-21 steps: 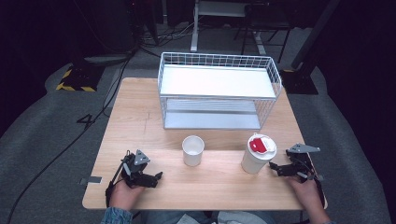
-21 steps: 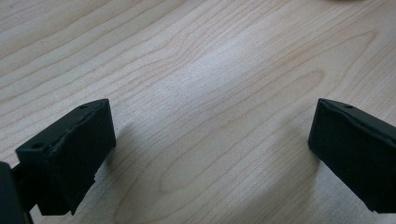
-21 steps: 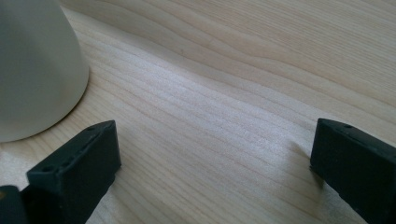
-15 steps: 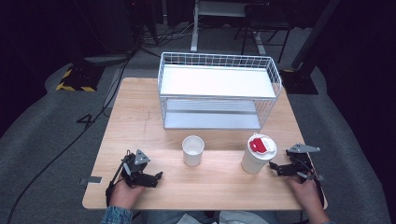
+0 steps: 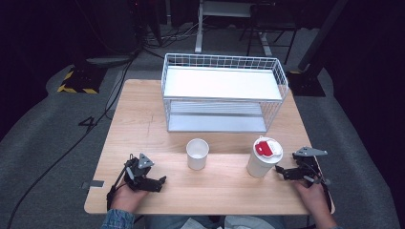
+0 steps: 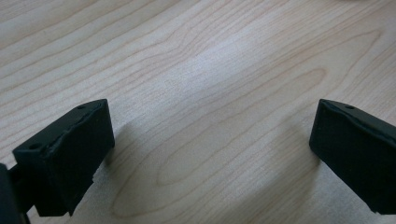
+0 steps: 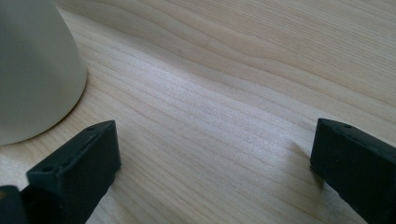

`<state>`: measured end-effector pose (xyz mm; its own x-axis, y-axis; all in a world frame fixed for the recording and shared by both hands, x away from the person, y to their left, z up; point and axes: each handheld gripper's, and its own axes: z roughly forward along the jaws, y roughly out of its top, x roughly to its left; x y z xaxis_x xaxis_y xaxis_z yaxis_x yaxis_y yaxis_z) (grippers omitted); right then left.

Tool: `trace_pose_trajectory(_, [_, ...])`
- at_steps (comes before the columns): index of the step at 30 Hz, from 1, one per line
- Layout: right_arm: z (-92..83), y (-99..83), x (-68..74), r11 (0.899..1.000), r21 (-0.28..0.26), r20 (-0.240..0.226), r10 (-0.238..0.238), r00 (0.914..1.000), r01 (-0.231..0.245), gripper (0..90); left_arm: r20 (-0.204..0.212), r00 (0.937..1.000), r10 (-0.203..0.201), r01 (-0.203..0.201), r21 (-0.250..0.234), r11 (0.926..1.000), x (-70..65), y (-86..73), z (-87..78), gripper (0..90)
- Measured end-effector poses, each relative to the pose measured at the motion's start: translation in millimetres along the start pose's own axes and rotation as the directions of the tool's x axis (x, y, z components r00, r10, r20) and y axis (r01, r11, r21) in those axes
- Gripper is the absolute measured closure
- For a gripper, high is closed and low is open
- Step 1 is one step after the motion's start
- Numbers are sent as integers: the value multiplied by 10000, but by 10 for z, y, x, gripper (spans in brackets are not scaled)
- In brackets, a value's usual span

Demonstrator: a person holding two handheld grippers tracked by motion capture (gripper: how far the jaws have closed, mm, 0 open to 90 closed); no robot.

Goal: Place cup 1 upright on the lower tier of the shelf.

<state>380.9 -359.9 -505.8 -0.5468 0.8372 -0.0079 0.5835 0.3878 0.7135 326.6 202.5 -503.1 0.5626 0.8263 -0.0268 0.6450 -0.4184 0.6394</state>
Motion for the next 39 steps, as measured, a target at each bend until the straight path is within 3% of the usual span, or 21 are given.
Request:
trace_pose_trajectory(1, [0, 0, 0, 10000, 0, 0, 2, 10000, -2, 18, -187, 9993, -318, 321, 158, 9994, -32, 7, -9, 5])
trace_pose_trajectory(9, [1, 0, -1, 10000, -5, -15, 1, 10000, -1, 18, 68, 9986, -530, 528, 308, 9981, -11, 35, -32, 4])
trace_pose_trajectory(21, [0, 0, -1, 10000, -2, -14, 0, 10000, 0, 18, 127, 9996, -244, 253, -745, 9969, -94, 124, -173, 0])
trace_pose_trajectory(25, [0, 0, 0, 10000, 2, 2, 0, 10000, 0, 18, 290, 9994, -213, 249, -1275, 9915, -138, 191, -222, 0])
trace_pose_trajectory(34, [0, 0, 0, 10000, 0, 1, -1, 10000, 1, 18, 409, 9991, 120, -41, -1871, 9823, -226, 287, -264, 0])
trace_pose_trajectory(38, [0, 0, 0, 10000, 3, 5, 1, 10000, -1, 17, 645, 9978, 148, 15, -2451, 9695, -254, 347, -271, 0])
trace_pose_trajectory(39, [0, 0, 0, 10000, 3, 5, 1, 10000, -1, 17, 645, 9978, 148, 15, -2451, 9695, -254, 347, -271, 0])
